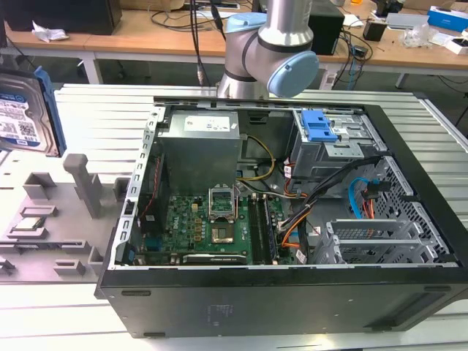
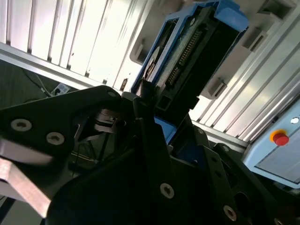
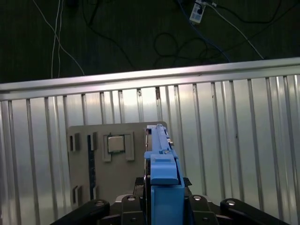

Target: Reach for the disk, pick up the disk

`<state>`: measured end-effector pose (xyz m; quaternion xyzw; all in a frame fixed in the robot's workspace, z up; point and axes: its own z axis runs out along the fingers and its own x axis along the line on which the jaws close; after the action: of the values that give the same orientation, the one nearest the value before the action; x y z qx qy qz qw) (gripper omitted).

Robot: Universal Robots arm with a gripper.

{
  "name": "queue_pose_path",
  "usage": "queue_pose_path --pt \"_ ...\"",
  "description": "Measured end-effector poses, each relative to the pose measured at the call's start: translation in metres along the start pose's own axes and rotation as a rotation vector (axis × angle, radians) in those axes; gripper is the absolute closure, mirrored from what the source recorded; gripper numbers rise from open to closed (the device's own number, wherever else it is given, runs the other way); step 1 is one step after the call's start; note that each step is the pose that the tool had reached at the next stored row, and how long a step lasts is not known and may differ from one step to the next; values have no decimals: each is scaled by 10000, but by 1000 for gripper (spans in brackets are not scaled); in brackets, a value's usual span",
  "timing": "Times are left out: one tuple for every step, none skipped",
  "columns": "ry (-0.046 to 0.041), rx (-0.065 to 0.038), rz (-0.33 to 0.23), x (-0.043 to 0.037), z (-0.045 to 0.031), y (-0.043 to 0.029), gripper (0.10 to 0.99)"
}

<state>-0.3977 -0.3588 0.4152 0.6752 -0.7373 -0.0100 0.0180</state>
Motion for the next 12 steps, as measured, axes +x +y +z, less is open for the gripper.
queue_pose_path --pt "0 0 0 0 -34 0 714" --pt "0 0 0 1 -65 1 714" --pt "0 0 0 1 -98 2 714" --pt "0 0 0 2 -125 2 714" --pt "0 0 0 2 -158 3 714" --pt "0 0 0 2 -174 4 714" --pt "0 0 0 2 -205 5 714" --pt "0 1 0 3 -226 5 714" --pt "0 -1 0 3 -241 6 714" --pt "0 1 0 3 -266 6 714" --pt "0 0 0 3 -283 7 714" --pt "0 0 0 4 -305 7 714"
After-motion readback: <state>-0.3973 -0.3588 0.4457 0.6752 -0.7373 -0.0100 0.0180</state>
